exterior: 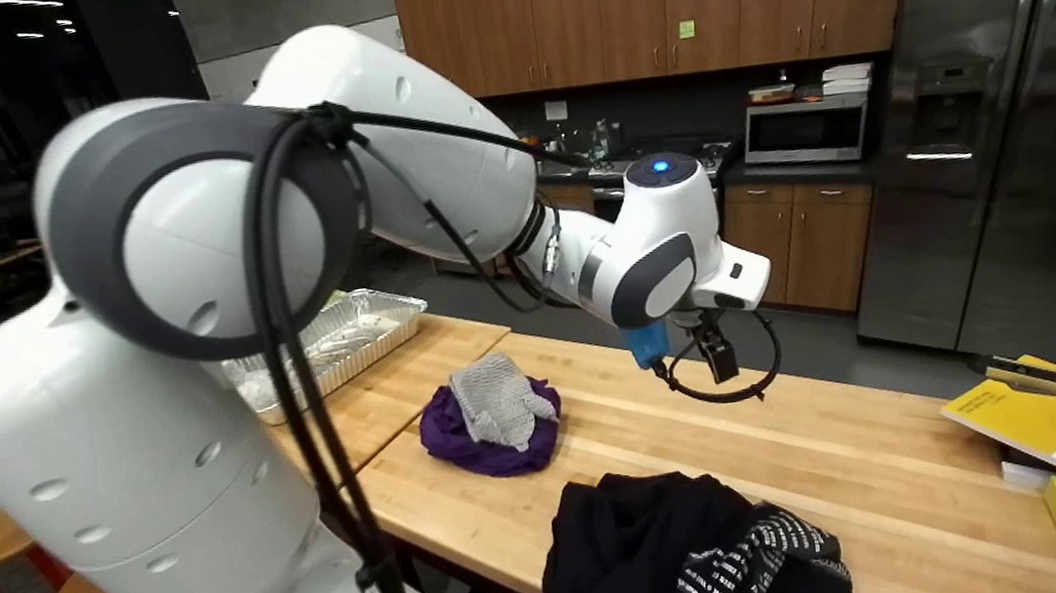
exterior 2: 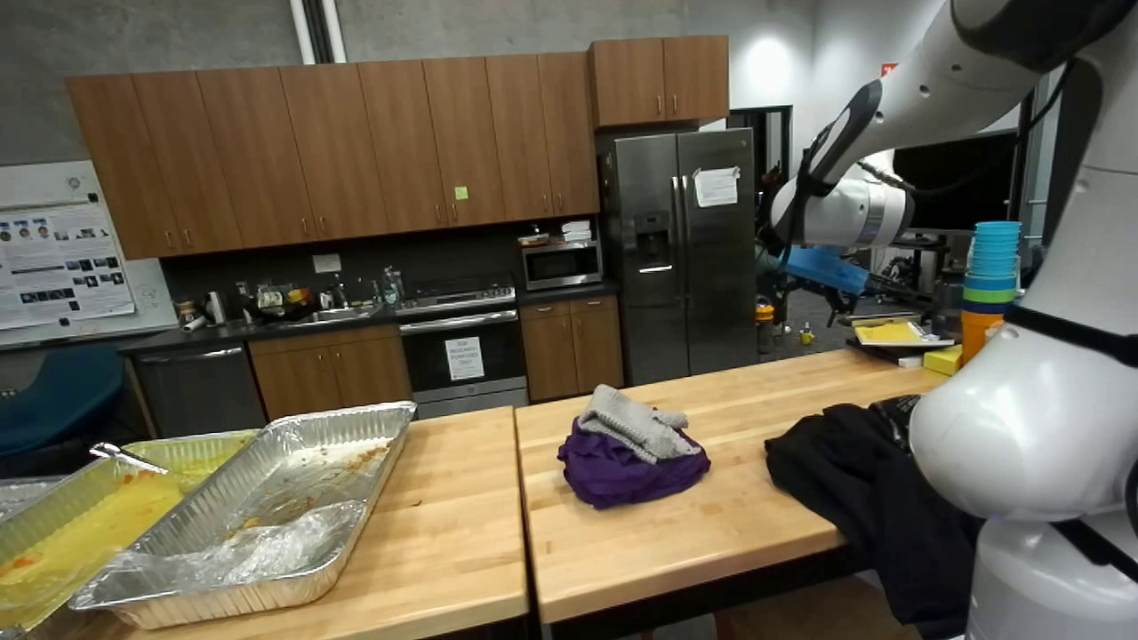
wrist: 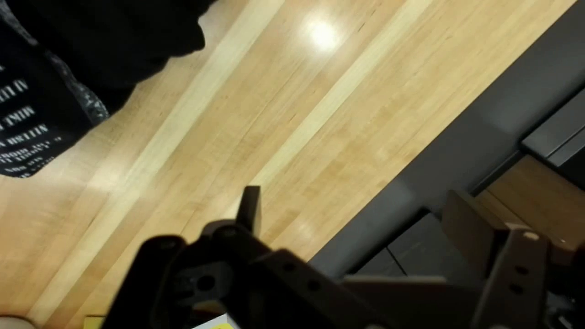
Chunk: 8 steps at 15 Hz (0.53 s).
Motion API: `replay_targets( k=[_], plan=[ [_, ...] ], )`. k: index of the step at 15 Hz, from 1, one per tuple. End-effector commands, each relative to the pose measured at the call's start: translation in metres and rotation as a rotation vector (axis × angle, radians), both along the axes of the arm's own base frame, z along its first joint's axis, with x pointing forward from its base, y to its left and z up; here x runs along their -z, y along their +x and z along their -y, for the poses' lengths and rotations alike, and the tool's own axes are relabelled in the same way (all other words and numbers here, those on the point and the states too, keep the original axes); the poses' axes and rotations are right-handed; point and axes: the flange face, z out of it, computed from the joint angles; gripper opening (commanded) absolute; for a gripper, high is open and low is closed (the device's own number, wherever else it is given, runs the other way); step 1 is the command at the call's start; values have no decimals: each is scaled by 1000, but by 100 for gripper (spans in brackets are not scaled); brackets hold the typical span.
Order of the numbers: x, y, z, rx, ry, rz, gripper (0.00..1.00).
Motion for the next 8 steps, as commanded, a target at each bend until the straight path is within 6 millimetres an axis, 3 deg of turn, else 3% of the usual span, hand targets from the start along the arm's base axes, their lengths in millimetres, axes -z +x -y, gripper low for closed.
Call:
replay_targets(
  k=[1,5,8],
  plan=[
    [-26,-35,-15,-67,71,-13,100],
    [-39,-49,-25,-130,106,-82,100],
    [-33,-49,-38,-173,132,-148,100]
  ],
)
